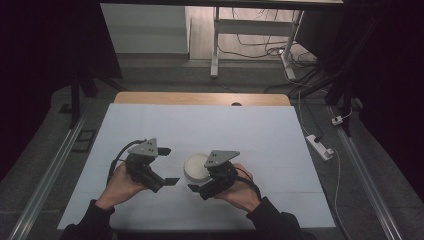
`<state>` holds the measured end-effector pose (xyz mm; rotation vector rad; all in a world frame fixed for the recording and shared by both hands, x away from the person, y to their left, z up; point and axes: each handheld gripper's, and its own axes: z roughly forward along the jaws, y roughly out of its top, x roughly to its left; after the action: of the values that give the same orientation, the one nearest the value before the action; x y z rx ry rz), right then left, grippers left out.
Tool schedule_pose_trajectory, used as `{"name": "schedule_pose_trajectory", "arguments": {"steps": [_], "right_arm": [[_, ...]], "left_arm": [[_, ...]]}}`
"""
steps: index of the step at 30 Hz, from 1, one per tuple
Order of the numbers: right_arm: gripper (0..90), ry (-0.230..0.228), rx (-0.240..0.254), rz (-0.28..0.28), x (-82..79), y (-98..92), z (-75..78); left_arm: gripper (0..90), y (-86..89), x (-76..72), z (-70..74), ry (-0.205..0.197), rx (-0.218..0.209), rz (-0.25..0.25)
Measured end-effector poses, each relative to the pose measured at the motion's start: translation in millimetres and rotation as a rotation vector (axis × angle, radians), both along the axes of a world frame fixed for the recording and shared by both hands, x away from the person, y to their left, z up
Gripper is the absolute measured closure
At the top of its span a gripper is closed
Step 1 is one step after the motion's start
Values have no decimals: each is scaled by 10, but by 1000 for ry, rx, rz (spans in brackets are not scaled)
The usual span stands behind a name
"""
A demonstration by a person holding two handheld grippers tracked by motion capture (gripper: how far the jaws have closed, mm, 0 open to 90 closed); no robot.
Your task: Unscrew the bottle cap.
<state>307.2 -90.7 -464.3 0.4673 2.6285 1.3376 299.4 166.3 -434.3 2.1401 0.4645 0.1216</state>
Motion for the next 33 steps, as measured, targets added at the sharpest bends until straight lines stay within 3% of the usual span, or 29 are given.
{"name": "schedule_pose_trajectory", "arguments": {"steps": [4, 7, 10, 16, 21, 27, 33], "right_arm": [[67, 3, -2, 7, -5, 14, -1], [67, 3, 0, 20, -12, 33, 2], [67, 2, 0, 31, -18, 41, 3], [67, 6, -7, 66, -48, 77, -1], [67, 6, -8, 74, -52, 80, -1], [67, -6, -21, 74, -65, 87, 2], [68, -13, -35, 26, -48, 88, -5]], "left_arm": [[0, -72, 47, 43, -4, -13, -48], [0, -202, 85, 90, -29, 19, -125], [0, -267, 102, 93, -36, 27, -150], [4, -407, 189, 71, -37, 3, -262], [65, -463, 186, 83, -65, -3, -311], [81, -493, 143, 99, -88, 22, -288], [83, -569, 95, 112, -74, 55, -163]]}}
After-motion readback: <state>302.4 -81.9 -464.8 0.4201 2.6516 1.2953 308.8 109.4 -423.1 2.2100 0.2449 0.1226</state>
